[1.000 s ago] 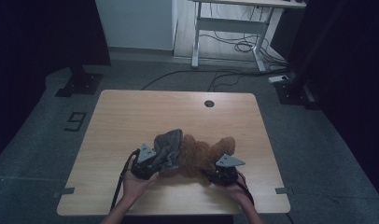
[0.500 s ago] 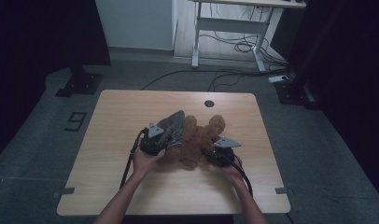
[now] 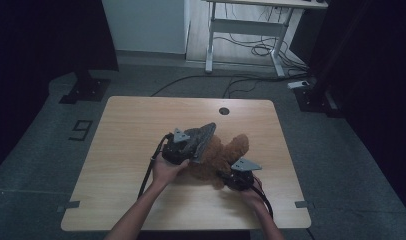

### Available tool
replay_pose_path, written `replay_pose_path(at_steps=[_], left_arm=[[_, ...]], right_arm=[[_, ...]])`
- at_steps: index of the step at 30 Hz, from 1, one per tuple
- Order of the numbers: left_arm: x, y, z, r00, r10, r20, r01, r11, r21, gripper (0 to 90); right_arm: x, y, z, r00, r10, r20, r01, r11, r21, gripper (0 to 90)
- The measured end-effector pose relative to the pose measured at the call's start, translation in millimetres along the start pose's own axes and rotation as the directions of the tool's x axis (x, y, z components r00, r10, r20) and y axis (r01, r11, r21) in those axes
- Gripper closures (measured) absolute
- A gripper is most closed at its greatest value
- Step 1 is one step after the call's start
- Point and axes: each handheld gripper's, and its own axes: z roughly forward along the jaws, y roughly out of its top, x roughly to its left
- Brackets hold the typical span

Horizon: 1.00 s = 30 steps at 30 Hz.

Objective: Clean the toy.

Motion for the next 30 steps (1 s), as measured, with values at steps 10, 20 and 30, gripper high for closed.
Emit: replay_pose_path(at_steps=[10, 20, 30], left_arm=[[14.0, -30.9, -35.7, 0.9997, -0.022, 0.014, 0.023, 0.9987, -0.045, 76.4], [42.1, -45.2, -67.4, 0.9943, -0.093, -0.053, 0.09, 0.9942, -0.06, 76.3], [12.6, 25.7, -63.1, 0.9989, -0.026, 0.039, 0.031, 0.9906, -0.133, 76.3]], right_arm=[[6.6, -2.5, -5.2, 0.9994, -0.033, -0.011, 0.033, 0.999, 0.007, 59.2], [4.0, -7.0, -7.4, 0.9996, -0.012, -0.026, 0.012, 1.0, -0.011, 58.3], [3.8, -7.1, -7.5, 0.9994, -0.015, -0.031, 0.015, 1.0, -0.013, 58.3]])
